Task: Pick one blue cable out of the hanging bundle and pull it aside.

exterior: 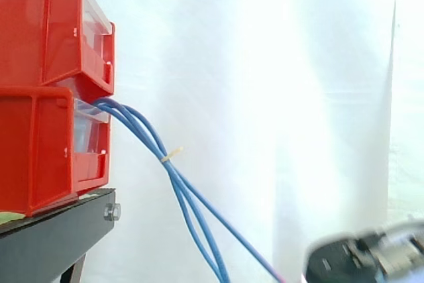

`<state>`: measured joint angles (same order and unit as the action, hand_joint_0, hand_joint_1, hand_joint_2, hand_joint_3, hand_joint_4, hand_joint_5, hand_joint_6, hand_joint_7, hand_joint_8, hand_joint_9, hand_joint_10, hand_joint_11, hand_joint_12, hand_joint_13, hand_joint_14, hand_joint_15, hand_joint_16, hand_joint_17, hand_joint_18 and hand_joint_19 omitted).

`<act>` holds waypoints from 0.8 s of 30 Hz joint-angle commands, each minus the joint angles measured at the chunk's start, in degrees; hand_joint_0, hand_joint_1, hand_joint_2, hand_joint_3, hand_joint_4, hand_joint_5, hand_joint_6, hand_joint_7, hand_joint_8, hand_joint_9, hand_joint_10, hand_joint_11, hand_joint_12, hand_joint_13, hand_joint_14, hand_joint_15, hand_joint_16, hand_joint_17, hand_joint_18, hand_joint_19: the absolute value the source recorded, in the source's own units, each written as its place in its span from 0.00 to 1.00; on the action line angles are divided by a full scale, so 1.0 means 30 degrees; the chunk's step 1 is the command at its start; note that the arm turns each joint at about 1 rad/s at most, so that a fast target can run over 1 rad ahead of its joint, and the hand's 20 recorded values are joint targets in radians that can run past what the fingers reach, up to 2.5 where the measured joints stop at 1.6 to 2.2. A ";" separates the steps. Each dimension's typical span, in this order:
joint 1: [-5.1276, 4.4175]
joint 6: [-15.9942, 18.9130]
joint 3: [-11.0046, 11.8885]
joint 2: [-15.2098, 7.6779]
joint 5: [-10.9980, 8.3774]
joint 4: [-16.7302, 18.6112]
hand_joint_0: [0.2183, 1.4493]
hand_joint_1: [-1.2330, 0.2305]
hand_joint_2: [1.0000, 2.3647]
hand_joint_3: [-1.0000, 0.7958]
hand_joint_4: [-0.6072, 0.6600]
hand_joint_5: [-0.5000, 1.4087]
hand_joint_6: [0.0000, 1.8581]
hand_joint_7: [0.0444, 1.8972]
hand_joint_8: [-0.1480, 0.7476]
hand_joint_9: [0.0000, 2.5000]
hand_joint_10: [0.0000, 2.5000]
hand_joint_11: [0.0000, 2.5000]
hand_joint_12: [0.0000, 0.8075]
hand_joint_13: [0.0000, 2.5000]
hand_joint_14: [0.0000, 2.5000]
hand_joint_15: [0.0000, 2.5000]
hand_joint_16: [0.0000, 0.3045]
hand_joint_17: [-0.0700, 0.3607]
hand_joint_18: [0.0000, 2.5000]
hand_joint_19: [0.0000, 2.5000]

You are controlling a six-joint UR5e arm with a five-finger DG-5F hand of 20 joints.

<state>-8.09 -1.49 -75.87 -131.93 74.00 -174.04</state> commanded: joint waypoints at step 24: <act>-0.0029 0.0000 -0.3625 0.0002 0.0001 0.6130 0.30 0.22 0.18 0.61 0.29 0.24 0.48 0.73 0.50 0.51 0.01 0.28 0.53 0.46 0.01 0.29 0.19 0.46 0.41 0.25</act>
<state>-8.17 -1.49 -86.82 -131.93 74.00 -156.53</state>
